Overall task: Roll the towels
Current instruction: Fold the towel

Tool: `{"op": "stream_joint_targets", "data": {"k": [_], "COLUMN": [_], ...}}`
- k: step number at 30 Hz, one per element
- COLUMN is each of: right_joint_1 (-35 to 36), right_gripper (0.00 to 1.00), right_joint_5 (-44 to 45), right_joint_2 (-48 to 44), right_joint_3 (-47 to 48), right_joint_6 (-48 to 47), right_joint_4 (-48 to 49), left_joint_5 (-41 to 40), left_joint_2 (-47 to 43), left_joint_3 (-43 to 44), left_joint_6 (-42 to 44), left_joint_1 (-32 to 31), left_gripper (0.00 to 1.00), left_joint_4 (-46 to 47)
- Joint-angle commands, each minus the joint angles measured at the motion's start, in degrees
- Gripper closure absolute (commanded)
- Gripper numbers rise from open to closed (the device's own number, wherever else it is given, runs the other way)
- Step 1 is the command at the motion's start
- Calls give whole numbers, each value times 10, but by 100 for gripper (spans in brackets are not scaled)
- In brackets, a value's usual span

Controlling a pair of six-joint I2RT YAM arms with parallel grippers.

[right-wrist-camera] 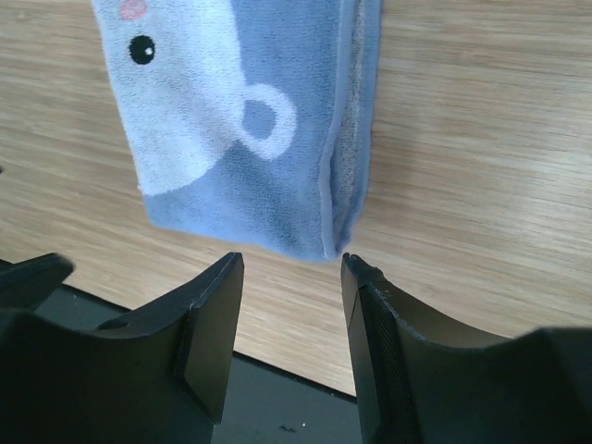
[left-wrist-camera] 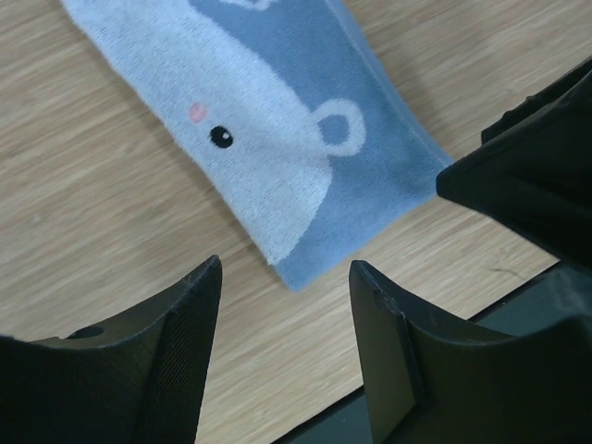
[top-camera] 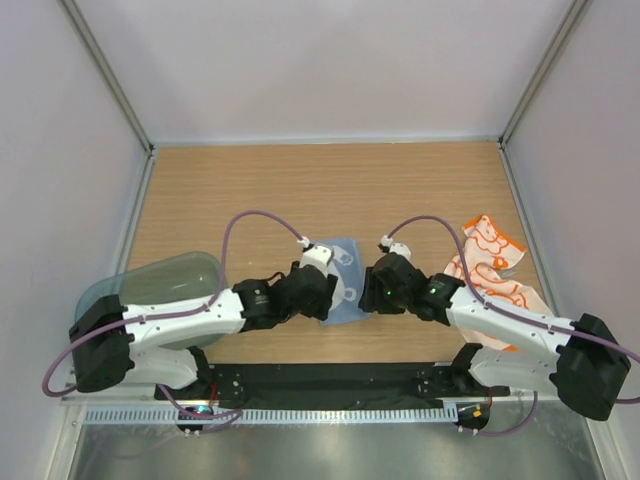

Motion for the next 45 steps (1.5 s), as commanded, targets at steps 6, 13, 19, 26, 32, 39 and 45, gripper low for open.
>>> {"op": "stream_joint_targets", "data": {"k": [6,13,19,26,32,39,45], "right_joint_1": [20,20,15,8,8,8,9], "right_gripper": [46,46,48,67,81,92,43], "right_joint_5": [56,54,70,95,106,157,202], "right_joint_2": [1,17,86,147,140,120,106], "right_joint_3": [-3,-28,-13,-13,-18,-20,13], "right_joint_6": [29,24,23,39,41,72,66], "right_joint_4": [-3,83,86,72,58,-22,-85], "left_joint_5": [66,119,141,162,164,159,154], "left_joint_2": [80,115,135,156,185,205,200], "left_joint_3": [-18,-44,-58,-91,-88,-71,-59], "left_joint_6": [40,31,18,8,10,9,10], "left_joint_1": [14,31,60,79,81,85,87], "left_gripper": [42,43,44,44,45,47,47], "left_joint_4": [170,242,259,297,297,278,259]}}
